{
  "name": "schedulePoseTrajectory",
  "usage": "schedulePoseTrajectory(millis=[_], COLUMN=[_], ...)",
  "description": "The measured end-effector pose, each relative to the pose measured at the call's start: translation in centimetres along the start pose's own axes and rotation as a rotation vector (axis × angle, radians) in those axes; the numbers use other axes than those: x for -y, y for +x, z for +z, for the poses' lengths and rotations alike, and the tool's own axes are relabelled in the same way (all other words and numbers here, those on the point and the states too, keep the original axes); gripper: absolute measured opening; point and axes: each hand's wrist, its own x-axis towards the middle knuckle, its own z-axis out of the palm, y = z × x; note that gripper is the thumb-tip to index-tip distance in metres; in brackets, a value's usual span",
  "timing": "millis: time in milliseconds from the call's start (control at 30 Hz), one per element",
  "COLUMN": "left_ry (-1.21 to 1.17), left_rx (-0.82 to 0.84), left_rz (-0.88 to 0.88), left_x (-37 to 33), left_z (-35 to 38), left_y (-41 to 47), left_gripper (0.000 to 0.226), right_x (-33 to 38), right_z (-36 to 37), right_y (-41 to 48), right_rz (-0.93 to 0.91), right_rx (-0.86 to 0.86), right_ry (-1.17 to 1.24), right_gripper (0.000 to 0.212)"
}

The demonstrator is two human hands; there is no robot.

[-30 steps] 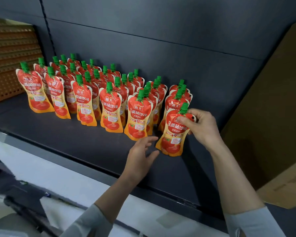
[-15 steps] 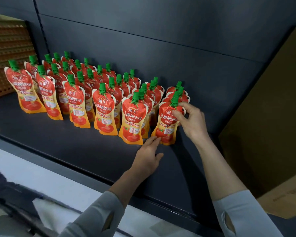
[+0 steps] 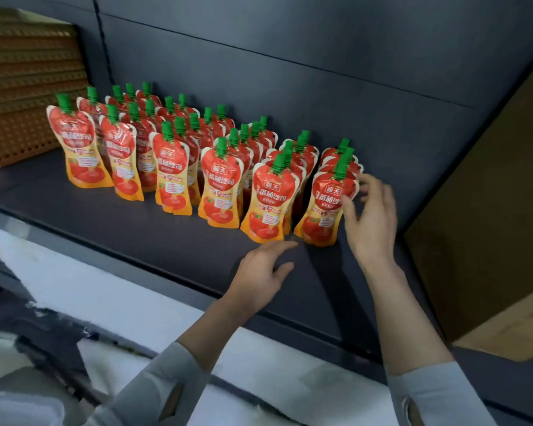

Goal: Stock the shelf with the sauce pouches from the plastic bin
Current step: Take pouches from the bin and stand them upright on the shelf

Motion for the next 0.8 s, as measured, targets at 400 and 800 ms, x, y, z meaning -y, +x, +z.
schedulePoseTrajectory(millis=[400, 800], left_ry=[-0.076, -0.041], left_rx=[-0.363, -0.735], left_rz=[-0.27, -1.057], left_x=[10.1, 22.6], left_z=[-15.0, -19.2], left_y=[-18.4, -45.4], left_gripper=[0.03, 0.033], right_x=[15.7, 27.6], right_z=[9.4, 25.4], right_y=[-21.1, -39.8], right_rz=[-0.204, -0.434], right_rx=[0.29, 1.162], right_ry=[0.144, 0.214], right_gripper=[0.025, 0.029])
